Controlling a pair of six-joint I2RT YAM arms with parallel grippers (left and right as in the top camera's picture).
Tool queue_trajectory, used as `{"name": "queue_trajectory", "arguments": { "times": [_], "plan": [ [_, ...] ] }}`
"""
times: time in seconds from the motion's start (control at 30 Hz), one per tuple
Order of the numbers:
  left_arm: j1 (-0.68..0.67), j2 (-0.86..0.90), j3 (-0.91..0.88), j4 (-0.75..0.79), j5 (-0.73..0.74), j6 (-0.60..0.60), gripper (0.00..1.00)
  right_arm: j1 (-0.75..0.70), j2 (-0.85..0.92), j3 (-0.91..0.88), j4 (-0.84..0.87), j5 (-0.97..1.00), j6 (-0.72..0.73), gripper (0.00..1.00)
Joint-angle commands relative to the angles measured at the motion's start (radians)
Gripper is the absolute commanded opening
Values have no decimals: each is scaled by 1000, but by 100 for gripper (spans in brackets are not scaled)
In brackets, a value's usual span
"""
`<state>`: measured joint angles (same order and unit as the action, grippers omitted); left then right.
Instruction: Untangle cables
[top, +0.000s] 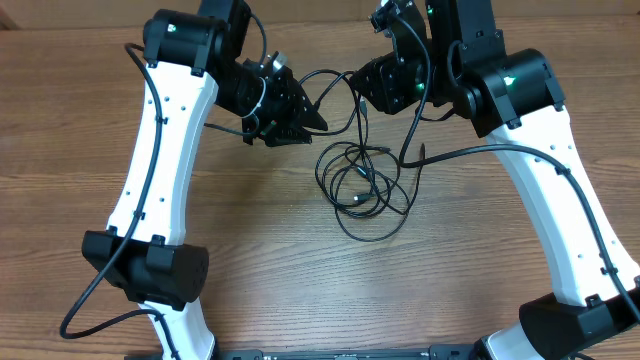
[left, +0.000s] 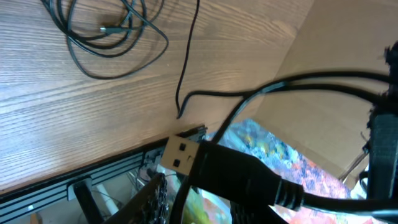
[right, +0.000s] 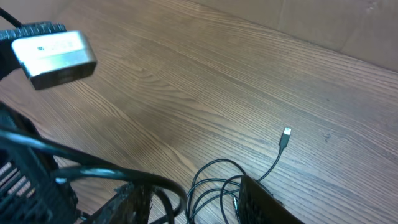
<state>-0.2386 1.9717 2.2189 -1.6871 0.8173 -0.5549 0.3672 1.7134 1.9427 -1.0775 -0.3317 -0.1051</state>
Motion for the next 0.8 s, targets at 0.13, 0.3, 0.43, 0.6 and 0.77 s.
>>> {"name": "queue_trajectory", "arguments": {
  "times": [0.13,0.3,0.43,0.6,0.77],
  "plan": [
    [-34,3,14,-3,68,29,4,-2,-1,-2,37,-6,8,37],
    [-38,3,14,-3,93,35,4,-2,-1,-2,64,-8,56,33],
    [-38,3,14,-3,101,35,4,-2,-1,-2,71,-9,71,25],
    [-39,3,14,-3,100,48,4,-4,-1,-2,126,68,262,4],
    [-39,3,14,-3,36,81,4,-34,-1,-2,180,229,515,4]
  ]
}}
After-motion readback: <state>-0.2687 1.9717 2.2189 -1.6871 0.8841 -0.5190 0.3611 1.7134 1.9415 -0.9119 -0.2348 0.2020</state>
